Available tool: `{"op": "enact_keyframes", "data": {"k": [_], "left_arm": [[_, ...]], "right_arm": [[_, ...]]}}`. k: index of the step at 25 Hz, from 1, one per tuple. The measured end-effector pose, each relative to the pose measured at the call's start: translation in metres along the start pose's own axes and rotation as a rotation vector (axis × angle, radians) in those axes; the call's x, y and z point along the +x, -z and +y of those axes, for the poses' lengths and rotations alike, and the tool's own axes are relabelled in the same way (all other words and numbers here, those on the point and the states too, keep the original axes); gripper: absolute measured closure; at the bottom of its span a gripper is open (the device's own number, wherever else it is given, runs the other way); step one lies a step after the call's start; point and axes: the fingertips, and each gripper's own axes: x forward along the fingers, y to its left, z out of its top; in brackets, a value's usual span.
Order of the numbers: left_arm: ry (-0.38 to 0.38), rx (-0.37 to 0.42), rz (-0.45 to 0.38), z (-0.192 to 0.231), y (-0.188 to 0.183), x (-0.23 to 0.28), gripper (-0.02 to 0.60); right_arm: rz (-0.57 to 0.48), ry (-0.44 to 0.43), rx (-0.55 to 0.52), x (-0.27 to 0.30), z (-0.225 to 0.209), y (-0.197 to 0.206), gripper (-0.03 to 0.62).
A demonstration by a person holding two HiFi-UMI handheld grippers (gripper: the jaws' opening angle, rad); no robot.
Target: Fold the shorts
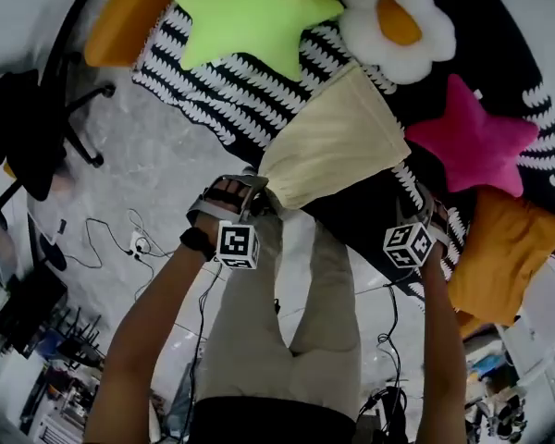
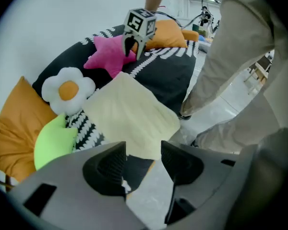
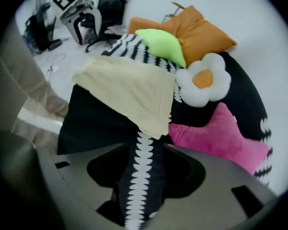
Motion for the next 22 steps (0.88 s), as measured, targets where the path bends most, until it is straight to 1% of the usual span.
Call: {"op": "enact_keyframes", "data": {"k": [2, 4, 5, 7, 8, 10, 12, 13, 15, 16, 18, 19, 22], "left_arm": [[0.005, 0.113, -0.006, 0.024, 0.005, 0.0, 0.341], [0.041, 0.265, -0.002, 0.042, 0.003, 0.021, 0.338], [0.059, 0.343, 0.016, 0.052, 0.0, 0.036, 0.33], [0.099, 0.477, 0.071, 0.066, -0.01, 0.067, 0.279], [0.119, 0.53, 0.098, 0.071, -0.016, 0.081, 0.25], [0.168, 0.596, 0.138, 0.078, -0.027, 0.105, 0.221], [0.206, 0.65, 0.144, 0.08, -0.041, 0.132, 0.204], [0.219, 0.694, 0.142, 0.082, -0.048, 0.147, 0.201], [0.245, 0.786, 0.163, 0.085, -0.052, 0.177, 0.186], [0.26, 0.811, 0.187, 0.086, -0.049, 0.189, 0.181], [0.285, 0.822, 0.23, 0.089, -0.037, 0.208, 0.167], [0.295, 0.822, 0.232, 0.091, -0.032, 0.214, 0.163], [0.311, 0.82, 0.171, 0.098, -0.025, 0.227, 0.163]], "right_arm": [[-0.074, 0.0, 0.252, -0.005, 0.038, -0.009, 0.356], [-0.199, -0.017, 0.465, 0.015, 0.072, -0.029, 0.353], [-0.265, -0.027, 0.536, 0.03, 0.083, -0.041, 0.337], [-0.361, -0.05, 0.611, 0.056, 0.102, -0.064, 0.273], [-0.39, -0.062, 0.624, 0.065, 0.111, -0.075, 0.232], [-0.429, -0.087, 0.606, 0.078, 0.123, -0.1, 0.184], [-0.454, -0.101, 0.553, 0.092, 0.121, -0.12, 0.158], [-0.46, -0.102, 0.536, 0.101, 0.115, -0.125, 0.153], [-0.457, -0.106, 0.545, 0.123, 0.101, -0.129, 0.133], [-0.449, -0.115, 0.552, 0.135, 0.097, -0.128, 0.123], [-0.42, -0.132, 0.525, 0.158, 0.102, -0.122, 0.116], [-0.413, -0.133, 0.499, 0.167, 0.107, -0.118, 0.115], [-0.459, -0.125, 0.468, 0.181, 0.11, -0.114, 0.118]]}}
